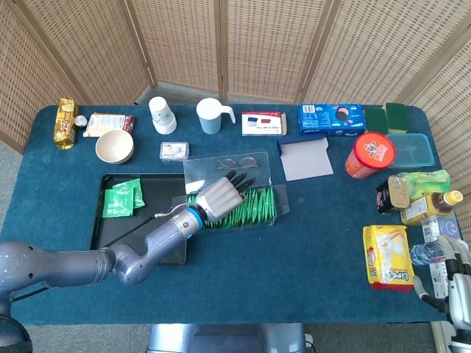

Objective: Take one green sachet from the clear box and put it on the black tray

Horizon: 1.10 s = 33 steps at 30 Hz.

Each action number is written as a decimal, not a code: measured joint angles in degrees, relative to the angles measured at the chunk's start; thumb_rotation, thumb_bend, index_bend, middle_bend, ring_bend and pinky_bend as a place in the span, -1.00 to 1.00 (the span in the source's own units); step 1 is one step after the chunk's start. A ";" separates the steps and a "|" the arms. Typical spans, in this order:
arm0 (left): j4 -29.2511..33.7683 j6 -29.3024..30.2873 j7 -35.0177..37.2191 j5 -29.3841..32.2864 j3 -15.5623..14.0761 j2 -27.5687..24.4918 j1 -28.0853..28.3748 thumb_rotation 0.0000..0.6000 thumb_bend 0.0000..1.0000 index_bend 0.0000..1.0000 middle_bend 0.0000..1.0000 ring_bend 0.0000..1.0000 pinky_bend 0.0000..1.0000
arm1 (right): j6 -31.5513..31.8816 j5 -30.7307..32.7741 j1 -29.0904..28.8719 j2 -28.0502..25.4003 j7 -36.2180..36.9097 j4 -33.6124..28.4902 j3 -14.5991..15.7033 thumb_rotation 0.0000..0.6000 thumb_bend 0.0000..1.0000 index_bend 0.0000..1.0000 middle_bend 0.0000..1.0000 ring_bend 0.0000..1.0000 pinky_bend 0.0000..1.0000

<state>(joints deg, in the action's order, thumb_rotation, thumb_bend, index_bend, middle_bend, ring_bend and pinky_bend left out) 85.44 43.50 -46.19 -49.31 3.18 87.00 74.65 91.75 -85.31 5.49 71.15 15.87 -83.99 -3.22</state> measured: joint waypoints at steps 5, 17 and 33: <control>-0.02 0.99 -1.14 0.91 -0.22 0.70 0.52 1.00 -0.48 -0.28 -1.00 -1.00 -0.78 | 0.46 0.00 0.31 -0.01 0.20 0.13 -0.03 1.00 -0.31 -1.00 -0.95 -1.00 -0.90; 0.13 0.84 -2.93 2.77 -0.32 1.19 2.00 1.00 -0.49 -0.38 -1.00 -1.00 -0.80 | 0.71 0.16 0.73 0.19 0.62 0.58 -0.06 1.00 -0.31 -1.00 -0.95 -1.00 -0.90; 3.69 0.12 -6.81 10.59 -2.71 -2.03 5.31 1.00 -0.49 -0.25 -1.00 -1.00 -0.81 | 0.50 0.24 0.75 0.65 0.95 1.10 -0.21 1.00 -0.31 -1.00 -0.95 -1.00 -0.90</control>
<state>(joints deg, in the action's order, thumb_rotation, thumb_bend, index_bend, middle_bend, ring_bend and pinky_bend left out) 89.13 43.62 -53.00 -38.71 0.47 84.97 79.96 92.24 -85.06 6.24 71.80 16.82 -82.89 -3.43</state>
